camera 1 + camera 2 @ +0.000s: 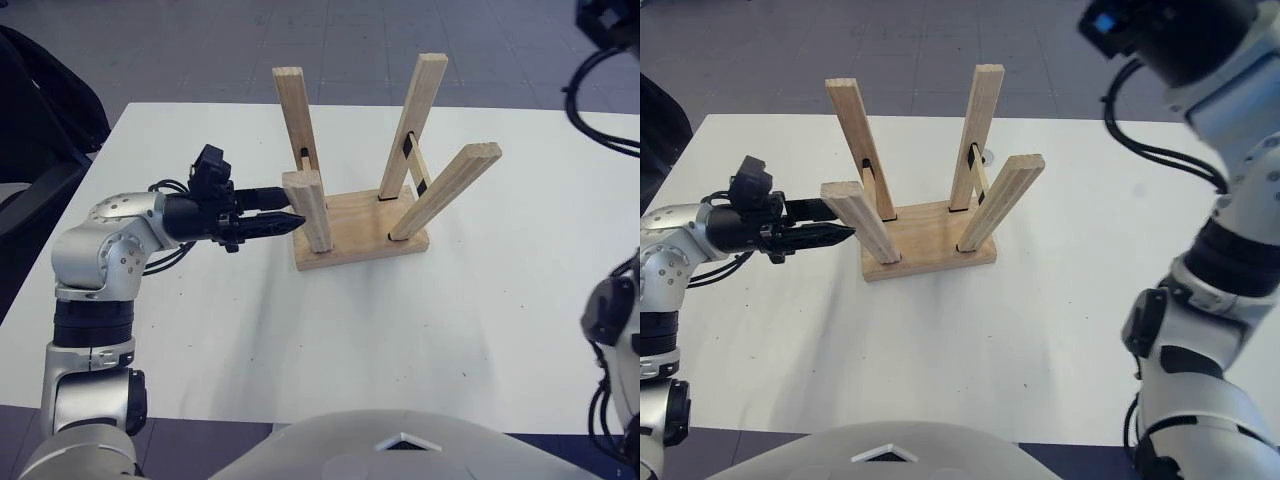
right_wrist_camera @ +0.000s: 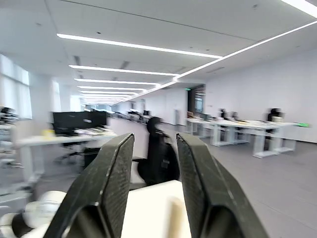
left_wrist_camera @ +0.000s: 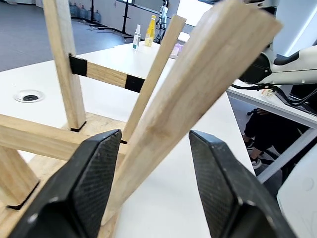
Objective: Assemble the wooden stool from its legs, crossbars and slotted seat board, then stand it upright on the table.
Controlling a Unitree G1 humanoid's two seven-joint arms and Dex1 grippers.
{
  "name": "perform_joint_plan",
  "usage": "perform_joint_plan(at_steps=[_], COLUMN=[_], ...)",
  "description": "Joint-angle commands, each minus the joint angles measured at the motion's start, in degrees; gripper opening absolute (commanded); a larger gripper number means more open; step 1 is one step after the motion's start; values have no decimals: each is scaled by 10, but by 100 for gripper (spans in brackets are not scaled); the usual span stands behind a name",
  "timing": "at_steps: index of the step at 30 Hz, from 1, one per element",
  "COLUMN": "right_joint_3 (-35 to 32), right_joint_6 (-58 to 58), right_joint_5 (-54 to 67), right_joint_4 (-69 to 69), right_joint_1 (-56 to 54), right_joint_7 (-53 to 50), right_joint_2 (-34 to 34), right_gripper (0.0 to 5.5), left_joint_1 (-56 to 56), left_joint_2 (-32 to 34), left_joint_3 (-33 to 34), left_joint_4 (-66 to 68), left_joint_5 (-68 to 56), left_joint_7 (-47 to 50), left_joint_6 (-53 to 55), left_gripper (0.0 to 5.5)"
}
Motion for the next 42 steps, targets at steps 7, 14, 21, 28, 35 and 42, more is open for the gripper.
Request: perform_joint_plan(at_steps=[7, 14, 21, 28, 35, 42], right_joint_3=[122, 230, 288, 293, 297, 301], right_joint_6=[-164, -226, -279, -285, -316, -348], right_joint_5=[-288, -402, -472, -477, -507, -525], right_joint_4=[290, 331, 342, 333, 391, 427], right_joint_1=[130, 159, 169, 155, 117, 105], right_joint_7=[250, 344, 415, 447, 428, 443], right_joint_2=[-108, -67, -47, -12, 39, 67], right_gripper=[157, 192, 192, 192, 192, 192], left_joint_1=[62, 46, 32, 14, 10, -11], left_joint_2=[59, 2, -30, -63, -70, -81], left_joint_3=[-14, -81, -103, -106, -111, -115], left_joint_4=[6, 64, 99, 134, 130, 153], left_joint_5=[42, 125, 161, 191, 186, 191], left_joint_7=[-19, 15, 30, 57, 47, 45], left_joint_6=[-16, -92, -131, -166, -160, -168], left_gripper=[254, 254, 254, 254, 254, 254])
